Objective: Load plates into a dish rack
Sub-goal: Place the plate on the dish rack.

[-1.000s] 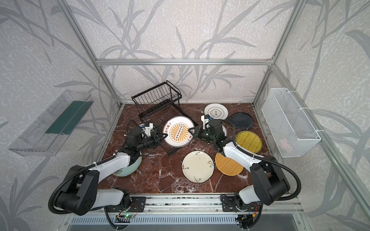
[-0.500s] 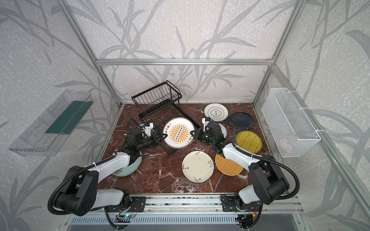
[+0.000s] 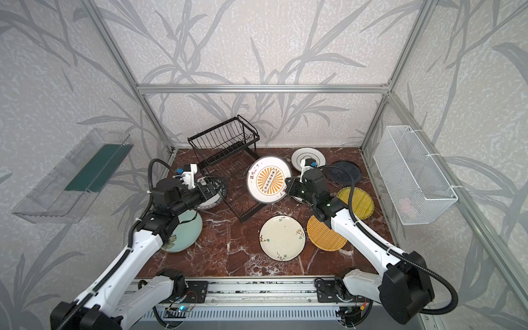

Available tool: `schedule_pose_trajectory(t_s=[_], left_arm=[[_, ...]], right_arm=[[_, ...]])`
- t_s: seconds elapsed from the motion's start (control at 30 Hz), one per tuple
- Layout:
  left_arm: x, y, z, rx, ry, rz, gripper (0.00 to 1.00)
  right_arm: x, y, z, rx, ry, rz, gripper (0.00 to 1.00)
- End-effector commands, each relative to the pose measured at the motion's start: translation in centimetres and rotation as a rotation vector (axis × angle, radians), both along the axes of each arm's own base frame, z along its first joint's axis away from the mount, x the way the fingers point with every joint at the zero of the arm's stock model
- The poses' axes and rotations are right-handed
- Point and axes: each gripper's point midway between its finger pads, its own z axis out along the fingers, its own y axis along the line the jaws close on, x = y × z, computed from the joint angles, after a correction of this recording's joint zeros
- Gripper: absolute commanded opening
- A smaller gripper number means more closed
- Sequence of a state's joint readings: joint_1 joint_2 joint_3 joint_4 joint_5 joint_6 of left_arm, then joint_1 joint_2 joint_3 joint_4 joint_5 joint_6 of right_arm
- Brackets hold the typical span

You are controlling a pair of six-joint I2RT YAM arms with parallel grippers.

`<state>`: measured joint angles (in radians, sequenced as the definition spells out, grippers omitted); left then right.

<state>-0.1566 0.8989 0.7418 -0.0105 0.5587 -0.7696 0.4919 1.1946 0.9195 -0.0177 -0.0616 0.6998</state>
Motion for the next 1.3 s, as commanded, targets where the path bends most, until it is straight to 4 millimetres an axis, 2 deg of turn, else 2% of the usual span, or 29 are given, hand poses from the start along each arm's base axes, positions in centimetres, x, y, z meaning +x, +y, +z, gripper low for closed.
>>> schedule_pose_trajectory(t_s=[0.0, 0.13, 0.3, 0.47, 0.63, 0.8, 1.07, 1.27], left_arm=[[-1.4, 1.8, 0.3, 0.122, -0.009, 0.021, 0.99], [-2.0, 2.2, 1.7, 0.194, -0.071, 0.017, 0.99], [-2.6, 2.1, 2.1, 0.227, -0.112, -0.005, 0.99], [-3.2, 2.5, 1.2, 0.281, -0.114, -0.004, 0.99], [-3.2, 3.1, -0.7, 0.31, -0.065, 0.011, 0.99], [-3.0, 2.8, -1.3, 0.286, -0.042, -0.014, 0.99], [-2.9, 2.9, -0.9, 0.238, -0.072, -0.011, 0.99], [-2.8, 2.6, -0.8, 0.212, -0.079, -0.029, 0.99]], right_arm=[[0.7, -2.1, 7.1, -0.076, -0.218, -0.088, 0.0], [1.9, -3.3, 12.0, -0.127, -0.338, -0.178, 0.0], [4.2, -3.1, 18.1, -0.241, -0.492, -0.293, 0.0], [6.6, -1.2, 23.1, -0.301, -0.631, -0.367, 0.0], [8.7, 1.2, 26.1, -0.338, -0.762, -0.391, 0.0], [10.2, 3.9, 27.9, -0.359, -0.857, -0.401, 0.0], [14.0, 9.0, 26.5, -0.435, -0.89, -0.368, 0.0], [15.9, 11.0, 25.6, -0.485, -0.907, -0.371, 0.0]])
